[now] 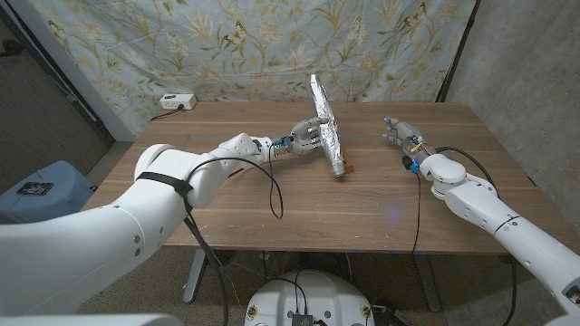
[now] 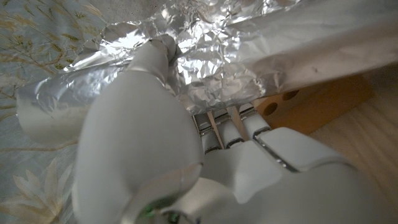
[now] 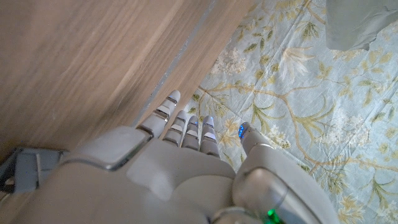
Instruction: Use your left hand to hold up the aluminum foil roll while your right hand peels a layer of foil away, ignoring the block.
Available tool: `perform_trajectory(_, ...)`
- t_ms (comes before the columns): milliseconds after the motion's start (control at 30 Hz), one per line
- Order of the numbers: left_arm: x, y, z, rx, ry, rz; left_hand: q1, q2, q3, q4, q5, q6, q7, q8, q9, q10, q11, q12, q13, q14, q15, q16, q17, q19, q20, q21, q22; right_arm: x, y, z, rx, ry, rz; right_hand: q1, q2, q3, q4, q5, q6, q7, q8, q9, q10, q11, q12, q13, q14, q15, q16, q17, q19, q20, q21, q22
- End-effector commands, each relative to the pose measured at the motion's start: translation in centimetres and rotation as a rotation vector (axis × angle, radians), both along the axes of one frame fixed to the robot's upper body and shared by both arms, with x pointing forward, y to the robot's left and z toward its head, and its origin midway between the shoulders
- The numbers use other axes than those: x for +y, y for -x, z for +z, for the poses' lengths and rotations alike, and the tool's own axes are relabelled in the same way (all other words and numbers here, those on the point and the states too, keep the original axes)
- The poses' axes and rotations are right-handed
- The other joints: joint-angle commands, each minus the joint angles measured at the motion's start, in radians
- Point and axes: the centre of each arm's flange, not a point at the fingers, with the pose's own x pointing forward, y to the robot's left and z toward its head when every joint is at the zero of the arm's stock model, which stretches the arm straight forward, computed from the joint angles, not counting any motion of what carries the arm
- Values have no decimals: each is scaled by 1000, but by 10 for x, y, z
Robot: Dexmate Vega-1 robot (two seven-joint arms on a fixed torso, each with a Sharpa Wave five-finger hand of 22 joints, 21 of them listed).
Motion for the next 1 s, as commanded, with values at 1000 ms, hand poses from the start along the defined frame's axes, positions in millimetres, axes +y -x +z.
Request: perform_trajectory(1000, -11, -1, -14, 158, 36, 38, -64, 56, 24, 13, 28, 159, 37, 92, 12, 297, -21, -12, 116, 131, -41, 47, 0, 8, -1, 31, 5, 22, 27, 15, 79, 150, -31, 35, 0, 7, -34, 2, 19, 17, 7, 4, 5, 8, 7, 1, 0, -7, 5, -11, -2, -43, 5, 3)
